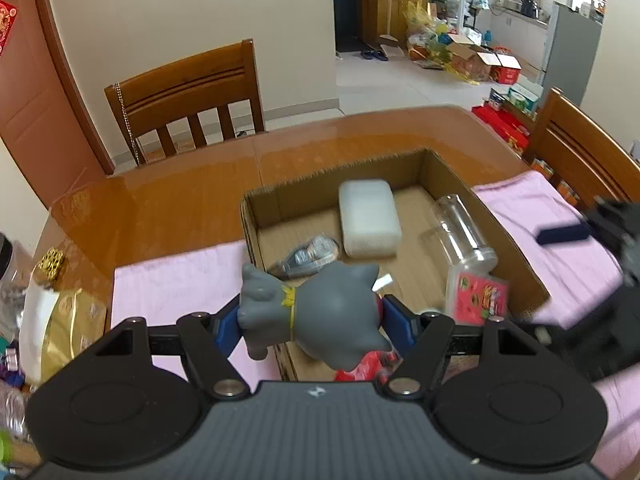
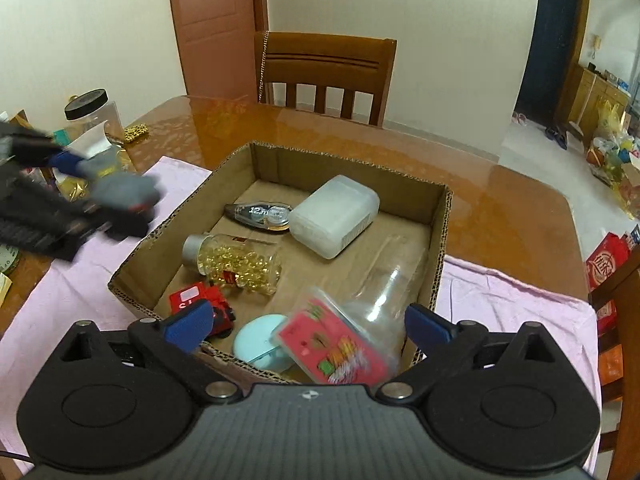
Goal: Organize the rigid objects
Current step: 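Carry the grey toy and pink card pack into the box and release both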
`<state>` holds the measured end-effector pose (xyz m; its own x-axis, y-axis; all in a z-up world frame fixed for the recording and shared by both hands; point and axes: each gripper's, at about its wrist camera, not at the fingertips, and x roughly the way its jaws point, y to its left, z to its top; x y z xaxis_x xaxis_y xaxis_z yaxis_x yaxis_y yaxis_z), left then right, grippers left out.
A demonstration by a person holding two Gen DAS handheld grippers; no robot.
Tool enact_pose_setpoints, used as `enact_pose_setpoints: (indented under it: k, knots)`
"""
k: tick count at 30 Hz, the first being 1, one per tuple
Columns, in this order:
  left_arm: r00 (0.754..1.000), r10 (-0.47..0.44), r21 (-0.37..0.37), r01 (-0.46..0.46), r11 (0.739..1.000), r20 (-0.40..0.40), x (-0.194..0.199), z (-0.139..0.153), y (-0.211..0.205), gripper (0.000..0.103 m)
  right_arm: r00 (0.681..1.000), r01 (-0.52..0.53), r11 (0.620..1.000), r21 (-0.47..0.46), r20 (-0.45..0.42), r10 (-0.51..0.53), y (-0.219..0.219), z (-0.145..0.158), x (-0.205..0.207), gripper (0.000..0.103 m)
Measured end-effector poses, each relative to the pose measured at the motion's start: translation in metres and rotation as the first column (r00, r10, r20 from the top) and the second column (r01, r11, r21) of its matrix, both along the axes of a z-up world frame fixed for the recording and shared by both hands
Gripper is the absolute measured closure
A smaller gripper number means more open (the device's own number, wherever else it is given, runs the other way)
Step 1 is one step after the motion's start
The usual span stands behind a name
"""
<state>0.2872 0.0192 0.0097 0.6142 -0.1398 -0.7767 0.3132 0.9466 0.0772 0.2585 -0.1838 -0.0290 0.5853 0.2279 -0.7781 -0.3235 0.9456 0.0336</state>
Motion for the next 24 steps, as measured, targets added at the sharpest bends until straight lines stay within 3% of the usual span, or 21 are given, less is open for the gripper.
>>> enact_pose_setpoints:
  k: [13,15,16,17,19,24]
  knots:
    - [0.999,0.041,0.002,-0.041,0.999,-0.017,0.071,-0.023,-0.021,0.031,0.998,0.061,0.998,-0.020,-0.005,-0.061,-0.003,0.002,-0.023,0.000]
    - [0.999,0.043,-0.012,-0.043,0.999,0.019,0.074,-0.022,-0.022,0.023,0.997,0.077,0.997,-0.010,-0.011,-0.077,-0.007,0.002,-0.024,0.000]
    - [0.998,0.046,-0.014,-0.045,0.999,0.039,0.074,-0.021,-0.022,0.007,0.996,0.083,0.997,-0.006,-0.012,-0.083,-0.008,0.001,-0.024,0.000]
    - [0.996,0.059,-0.005,-0.059,0.998,0.066,0.072,-0.020,-0.022,0.001,0.996,0.088,0.996,-0.005,-0.015,-0.088,-0.009,0.001,-0.025,0.000]
    - [0.991,0.071,0.007,-0.073,0.997,0.110,0.068,-0.016,-0.022,0.001,0.995,0.095,0.995,-0.011,-0.022,-0.095,-0.009,-0.001,-0.026,0.000]
    - [0.994,0.067,0.002,-0.067,0.998,0.092,0.055,-0.010,-0.012,0.001,0.994,0.098,0.995,-0.001,-0.039,-0.098,-0.008,-0.005,-0.031,0.000]
